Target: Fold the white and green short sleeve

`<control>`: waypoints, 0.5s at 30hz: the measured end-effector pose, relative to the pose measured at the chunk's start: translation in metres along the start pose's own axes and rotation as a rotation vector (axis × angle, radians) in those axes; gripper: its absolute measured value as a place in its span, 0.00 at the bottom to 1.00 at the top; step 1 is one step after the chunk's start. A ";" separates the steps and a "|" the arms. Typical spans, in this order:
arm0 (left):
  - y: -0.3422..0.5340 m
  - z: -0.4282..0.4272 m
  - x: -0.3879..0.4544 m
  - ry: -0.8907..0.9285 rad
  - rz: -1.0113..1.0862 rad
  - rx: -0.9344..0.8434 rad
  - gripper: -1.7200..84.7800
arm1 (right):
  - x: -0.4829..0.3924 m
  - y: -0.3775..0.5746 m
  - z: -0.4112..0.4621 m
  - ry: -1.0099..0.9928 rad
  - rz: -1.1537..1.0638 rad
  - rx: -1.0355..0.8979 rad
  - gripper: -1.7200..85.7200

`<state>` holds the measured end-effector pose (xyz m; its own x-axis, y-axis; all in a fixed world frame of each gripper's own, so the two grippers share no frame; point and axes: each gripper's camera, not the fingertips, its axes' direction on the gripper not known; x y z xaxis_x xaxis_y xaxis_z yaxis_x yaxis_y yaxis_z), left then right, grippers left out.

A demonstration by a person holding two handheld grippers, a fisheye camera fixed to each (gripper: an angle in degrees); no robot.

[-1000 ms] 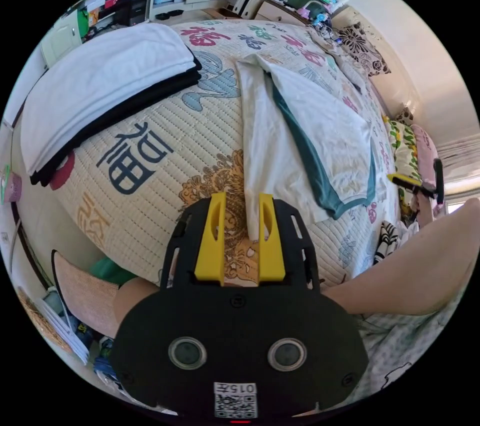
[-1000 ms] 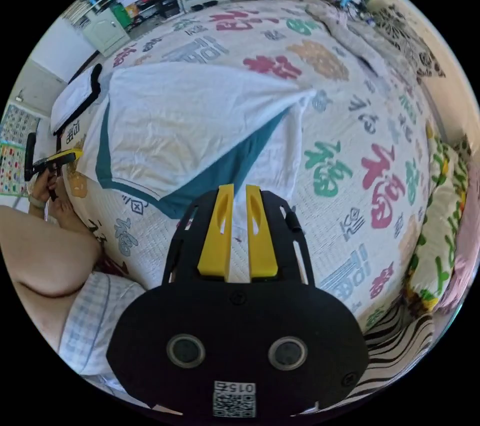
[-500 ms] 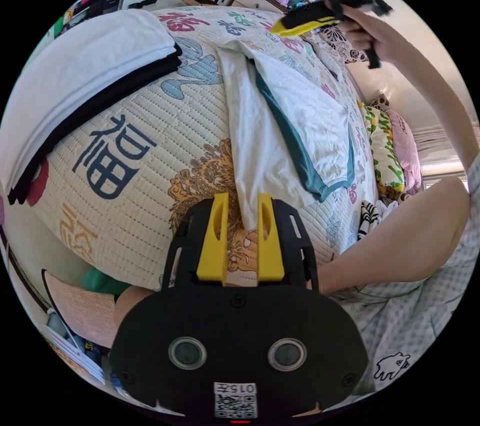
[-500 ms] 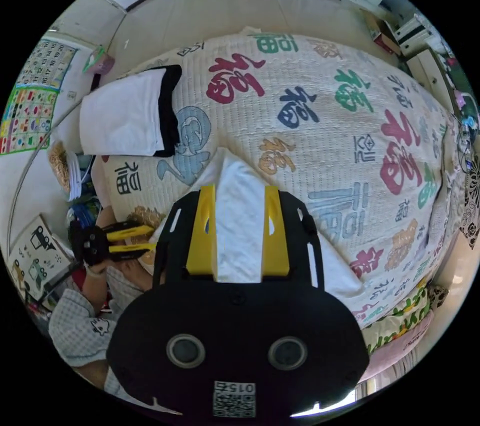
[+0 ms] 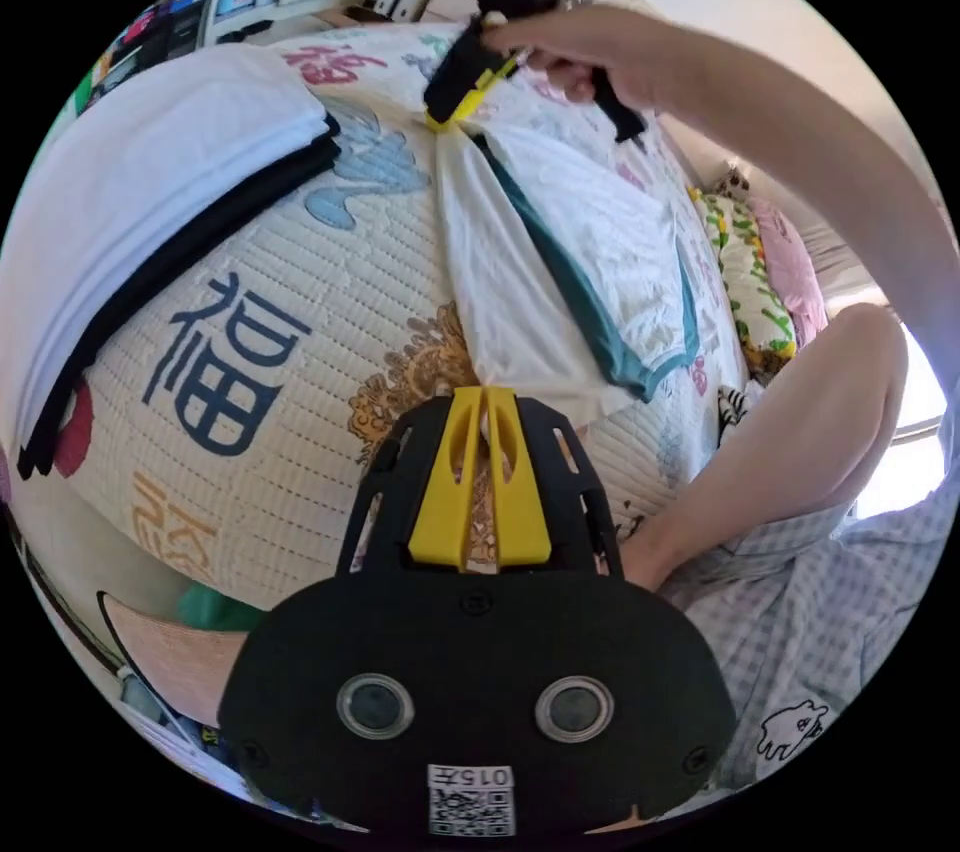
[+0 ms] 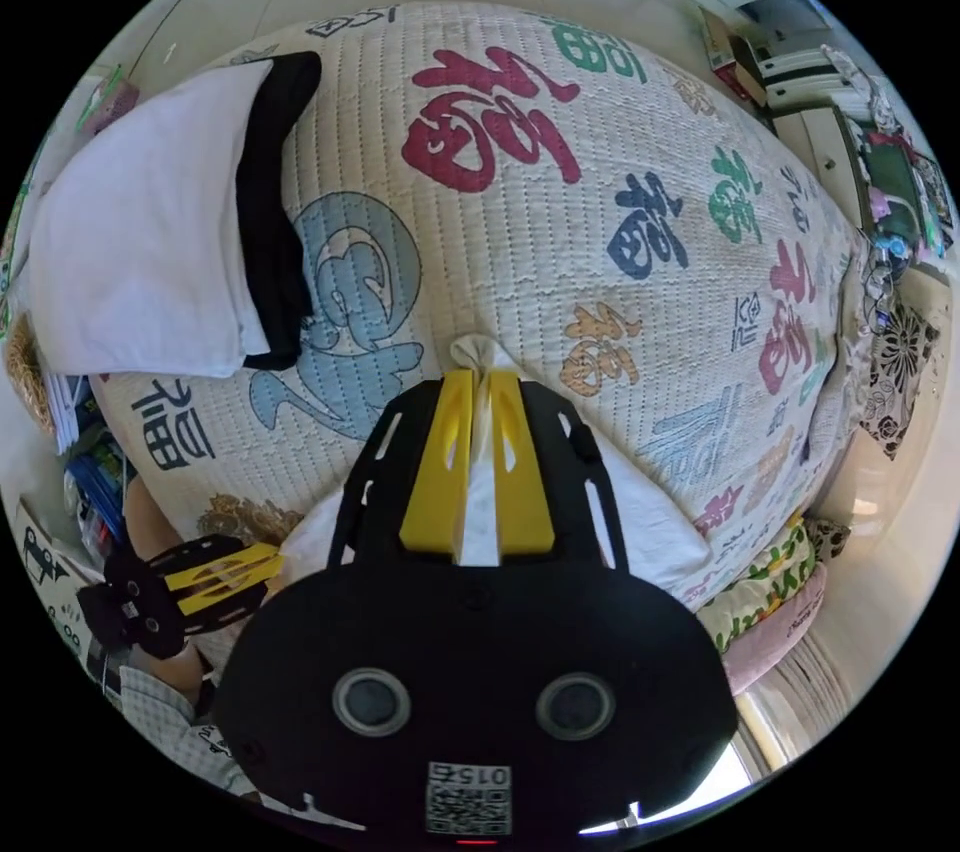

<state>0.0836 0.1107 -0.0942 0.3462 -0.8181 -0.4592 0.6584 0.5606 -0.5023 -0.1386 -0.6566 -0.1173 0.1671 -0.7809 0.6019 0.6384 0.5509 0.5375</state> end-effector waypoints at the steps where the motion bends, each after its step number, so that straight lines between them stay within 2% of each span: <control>1: 0.002 -0.006 0.000 0.001 -0.002 0.033 0.02 | 0.006 -0.002 -0.003 -0.024 0.009 0.007 0.05; 4: 0.005 -0.022 -0.001 0.036 -0.013 0.110 0.02 | 0.032 -0.007 -0.018 -0.110 0.074 0.046 0.04; 9: 0.008 -0.058 -0.002 -0.043 -0.059 0.249 0.02 | 0.076 -0.013 -0.062 -0.217 0.131 0.180 0.03; 11: 0.002 -0.083 -0.010 -0.091 -0.106 0.341 0.02 | 0.104 -0.015 -0.092 -0.320 0.171 0.276 0.03; 15: -0.015 -0.121 -0.010 -0.125 -0.113 0.416 0.01 | 0.147 -0.008 -0.129 -0.466 0.195 0.390 0.03</control>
<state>-0.0104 0.1257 -0.1703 0.3182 -0.8947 -0.3135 0.9005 0.3886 -0.1949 -0.0221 -0.8137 -0.1092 -0.1478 -0.4939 0.8568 0.2939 0.8053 0.5149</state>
